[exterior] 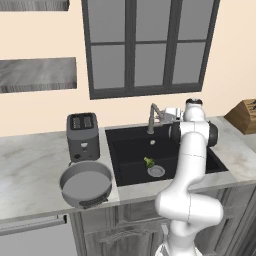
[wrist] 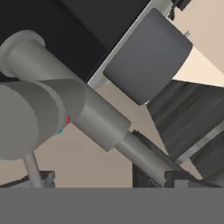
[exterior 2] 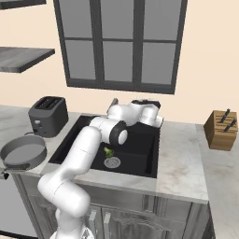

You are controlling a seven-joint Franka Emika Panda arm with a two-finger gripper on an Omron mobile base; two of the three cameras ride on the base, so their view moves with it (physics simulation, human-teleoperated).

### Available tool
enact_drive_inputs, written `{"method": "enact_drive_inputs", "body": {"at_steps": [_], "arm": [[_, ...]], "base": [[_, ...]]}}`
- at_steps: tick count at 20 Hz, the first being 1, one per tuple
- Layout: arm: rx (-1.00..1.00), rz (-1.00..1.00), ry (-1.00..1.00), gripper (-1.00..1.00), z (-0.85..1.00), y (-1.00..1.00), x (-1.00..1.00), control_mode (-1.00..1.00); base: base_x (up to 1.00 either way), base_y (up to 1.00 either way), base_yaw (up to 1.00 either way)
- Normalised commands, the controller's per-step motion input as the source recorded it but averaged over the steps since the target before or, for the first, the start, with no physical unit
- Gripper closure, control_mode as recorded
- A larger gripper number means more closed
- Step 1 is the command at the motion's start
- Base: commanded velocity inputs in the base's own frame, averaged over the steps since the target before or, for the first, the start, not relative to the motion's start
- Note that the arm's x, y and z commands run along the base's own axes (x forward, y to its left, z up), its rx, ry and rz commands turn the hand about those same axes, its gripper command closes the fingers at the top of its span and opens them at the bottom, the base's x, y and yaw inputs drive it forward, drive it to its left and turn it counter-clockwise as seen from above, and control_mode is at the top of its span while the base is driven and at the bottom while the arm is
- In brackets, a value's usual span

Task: Dump the broccoli from the pot into the sink. Then turn on the water and wash the broccoli. Then turn off the water and put the broccoli back in the pot.

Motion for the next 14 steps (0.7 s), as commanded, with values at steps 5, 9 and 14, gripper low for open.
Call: {"method": "enact_drive_inputs", "body": {"at_steps": [5,9,14], "arm": [[-0.11,-0.01,-0.11,-1.0,0.36,-0.38,-0.27,-1.0],[-0.15,-0.08,-0.1,-1.0,0.17,-0.31,0.0,-1.0],[-0.17,-0.15,-0.11,-1.0,0.18,-0.38,-0.07,-1.0]], "base": [[0.0,0.0,0.0],[0.0,0.0,0.0],[0.0,0.0,0.0]]}}
